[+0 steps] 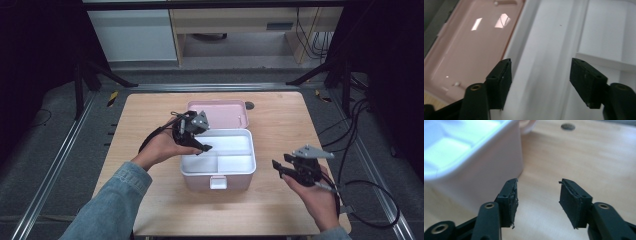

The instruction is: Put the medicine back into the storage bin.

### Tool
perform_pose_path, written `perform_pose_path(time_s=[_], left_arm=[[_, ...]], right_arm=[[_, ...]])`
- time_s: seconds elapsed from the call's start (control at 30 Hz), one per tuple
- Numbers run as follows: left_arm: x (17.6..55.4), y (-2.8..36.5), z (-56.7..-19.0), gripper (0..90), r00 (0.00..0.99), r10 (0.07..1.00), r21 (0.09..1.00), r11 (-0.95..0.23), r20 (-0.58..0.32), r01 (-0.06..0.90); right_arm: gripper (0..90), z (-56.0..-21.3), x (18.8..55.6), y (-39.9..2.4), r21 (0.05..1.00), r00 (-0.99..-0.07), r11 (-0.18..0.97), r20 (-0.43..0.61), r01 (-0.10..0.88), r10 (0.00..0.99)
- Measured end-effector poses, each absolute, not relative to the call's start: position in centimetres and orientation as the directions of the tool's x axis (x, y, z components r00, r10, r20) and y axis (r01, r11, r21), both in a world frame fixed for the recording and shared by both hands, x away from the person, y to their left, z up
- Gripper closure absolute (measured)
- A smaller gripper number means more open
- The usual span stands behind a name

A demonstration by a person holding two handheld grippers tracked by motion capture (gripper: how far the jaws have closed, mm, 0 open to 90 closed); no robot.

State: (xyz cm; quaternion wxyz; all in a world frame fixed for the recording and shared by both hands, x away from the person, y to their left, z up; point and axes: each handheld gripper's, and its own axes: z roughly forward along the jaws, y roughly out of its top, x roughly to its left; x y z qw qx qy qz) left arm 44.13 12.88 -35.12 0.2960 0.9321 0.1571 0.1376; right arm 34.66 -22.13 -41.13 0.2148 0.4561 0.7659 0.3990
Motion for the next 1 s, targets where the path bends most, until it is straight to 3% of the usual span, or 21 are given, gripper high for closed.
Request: perform_pose_path(time_s=[0.13, 0.27, 0.57, 0.77, 0.83, 1.0], left_arm=[[45.3, 14.5, -34.7, 20.1, 0.848, 0.513, 0.639, -0.698, 0.132, 0.323], [46.8, 16.0, -34.3, 18.1, 0.773, 0.626, 0.667, -0.620, 0.103, 0.413], [50.2, 18.5, -34.5, 27.6, 0.637, 0.761, 0.696, -0.524, 0.124, 0.491], [52.3, 19.1, -35.9, 32.6, 0.565, 0.816, 0.705, -0.472, 0.122, 0.530], [52.9, 19.1, -36.5, 38.6, 0.555, 0.824, 0.705, -0.462, 0.117, 0.538], [54.2, 19.1, -37.9, 40.3, 0.523, 0.845, 0.697, -0.441, 0.110, 0.566]], right_arm=[[57.3, -39.2, 37.9, -21.0, 0.804, -0.505, 0.286, 0.020, 0.522, 0.863], [63.6, -37.6, 41.9, -19.0, 0.800, -0.516, 0.301, 0.012, 0.519, 0.856], [70.9, -36.6, 50.1, -14.9, 0.792, -0.518, 0.293, 0.033, 0.535, 0.855], [72.7, -37.4, 53.5, -14.5, 0.785, -0.465, 0.241, 0.068, 0.571, 0.883], [73.5, -37.8, 54.2, -14.3, 0.781, -0.452, 0.229, 0.075, 0.581, 0.889], [71.4, -39.3, 55.6, -13.8, 0.760, -0.429, 0.214, 0.094, 0.614, 0.898]])
